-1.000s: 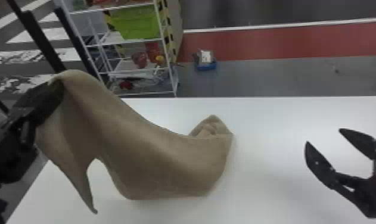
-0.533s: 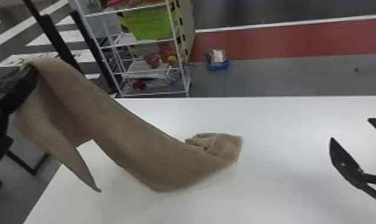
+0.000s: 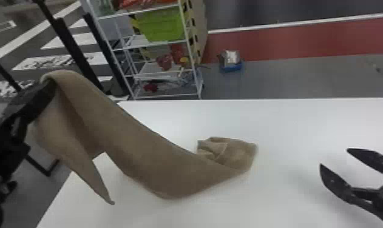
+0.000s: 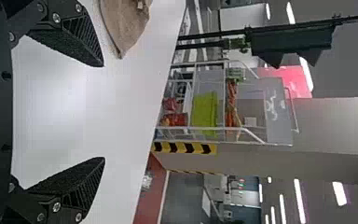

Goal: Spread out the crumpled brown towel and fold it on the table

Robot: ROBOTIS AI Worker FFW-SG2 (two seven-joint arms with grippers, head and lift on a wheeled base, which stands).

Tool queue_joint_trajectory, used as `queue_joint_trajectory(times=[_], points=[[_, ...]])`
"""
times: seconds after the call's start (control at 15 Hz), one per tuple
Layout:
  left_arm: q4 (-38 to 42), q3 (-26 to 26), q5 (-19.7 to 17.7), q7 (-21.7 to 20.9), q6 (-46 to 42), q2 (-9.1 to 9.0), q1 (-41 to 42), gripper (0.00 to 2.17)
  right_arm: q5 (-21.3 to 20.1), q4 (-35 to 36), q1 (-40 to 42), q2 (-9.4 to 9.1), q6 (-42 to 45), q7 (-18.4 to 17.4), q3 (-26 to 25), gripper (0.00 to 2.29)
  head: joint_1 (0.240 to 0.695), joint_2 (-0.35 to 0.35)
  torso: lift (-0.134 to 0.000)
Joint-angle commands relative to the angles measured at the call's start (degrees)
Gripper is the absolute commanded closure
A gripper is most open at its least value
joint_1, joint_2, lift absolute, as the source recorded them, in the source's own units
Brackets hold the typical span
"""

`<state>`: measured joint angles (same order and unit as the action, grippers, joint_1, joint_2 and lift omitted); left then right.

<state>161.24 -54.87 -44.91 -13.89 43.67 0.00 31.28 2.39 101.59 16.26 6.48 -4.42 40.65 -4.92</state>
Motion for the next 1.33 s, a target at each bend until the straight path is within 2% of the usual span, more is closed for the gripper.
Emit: queue_joint_trajectory(times=[0.0, 0.13, 0.4, 0.6, 0.67, 0.8, 1.27], points=[[-0.2, -0.2, 0.4, -0.4, 0.6, -0.15, -0.1, 1.83, 0.1, 1.3, -1.1, -0.15, -3.1, 0.0, 4.0, 0.19, 0.695, 0.313, -0.124], [-0.6, -0.4, 0.6, -0.8, 0.6, -0.15, 0.0, 1.83, 0.4, 3.0, -2.1, -1.55, -5.7, 0.0, 5.6, 0.19, 0.695, 0.345, -0.124], [-1.5, -0.1, 1.5, -1.2, 0.6, -0.15, -0.3, 1.83, -0.3, 2.2, -8.4, -3.05, -14.9, -0.1, 9.7, 0.19, 0.695, 0.35, -0.124], [-2.5, 1.3, 3.6, -1.6, 0.4, -0.15, -1.3, 1.84, 0.4, -3.2, -15.6, -3.75, -19.5, 0.0, 12.3, 0.21, 0.695, 0.35, -0.124], [-3.0, 2.0, 4.1, -1.7, 0.4, -0.15, -1.6, 1.84, -0.3, -4.4, -17.7, -4.72, -22.4, 0.0, 13.1, 0.21, 0.695, 0.35, -0.124], [-3.7, 2.8, 5.4, -1.8, 0.4, -0.15, -2.0, 1.84, -0.7, -7.4, -20.5, -5.51, -25.3, 0.0, 14.2, 0.21, 0.691, 0.35, -0.124], [-4.4, 3.1, 7.4, -2.5, 0.4, -0.15, -3.4, 1.84, -5.3, -13.8, -25.9, -6.12, -29.1, -0.1, 18.5, 0.21, 0.693, 0.35, -0.124]])
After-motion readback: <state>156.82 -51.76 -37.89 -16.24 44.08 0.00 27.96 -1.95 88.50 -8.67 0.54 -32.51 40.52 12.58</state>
